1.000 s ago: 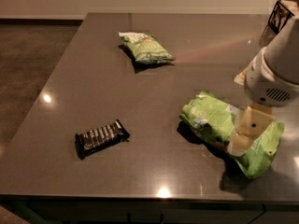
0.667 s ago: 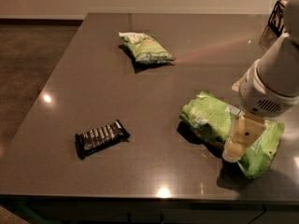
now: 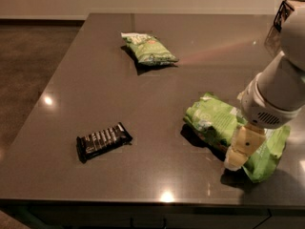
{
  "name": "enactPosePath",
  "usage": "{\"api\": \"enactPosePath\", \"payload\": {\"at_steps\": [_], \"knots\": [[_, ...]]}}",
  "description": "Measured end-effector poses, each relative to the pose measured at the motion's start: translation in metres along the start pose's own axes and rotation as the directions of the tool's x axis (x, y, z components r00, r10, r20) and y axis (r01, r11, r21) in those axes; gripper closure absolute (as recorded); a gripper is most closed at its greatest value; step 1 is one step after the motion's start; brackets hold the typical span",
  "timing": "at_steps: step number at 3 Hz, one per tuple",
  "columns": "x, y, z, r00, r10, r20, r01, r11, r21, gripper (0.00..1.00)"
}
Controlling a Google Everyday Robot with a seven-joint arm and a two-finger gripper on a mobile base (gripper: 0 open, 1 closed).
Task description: Move green rice chip bag near green jalapeno chip bag
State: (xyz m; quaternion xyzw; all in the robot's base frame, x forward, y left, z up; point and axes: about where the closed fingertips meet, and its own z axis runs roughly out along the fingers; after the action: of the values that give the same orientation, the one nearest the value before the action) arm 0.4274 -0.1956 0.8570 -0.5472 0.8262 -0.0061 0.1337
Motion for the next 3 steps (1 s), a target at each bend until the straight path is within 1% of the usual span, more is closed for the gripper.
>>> {"api": "enactPosePath", "payload": {"at_steps": [1,2,3], "knots": [[0.002,-0.001,0.007,1.000,0.011,-0.009,-0.011,0.9999,-0.005,0.18],[0.000,-0.001,0.008,1.000,0.018,-0.013,-0.018,0.9997,-0.013,0.41],[-0.009,-0.002,-0.002,1.000,0.022,0.012,-0.022,0.9995,-0.024,0.64]]}}
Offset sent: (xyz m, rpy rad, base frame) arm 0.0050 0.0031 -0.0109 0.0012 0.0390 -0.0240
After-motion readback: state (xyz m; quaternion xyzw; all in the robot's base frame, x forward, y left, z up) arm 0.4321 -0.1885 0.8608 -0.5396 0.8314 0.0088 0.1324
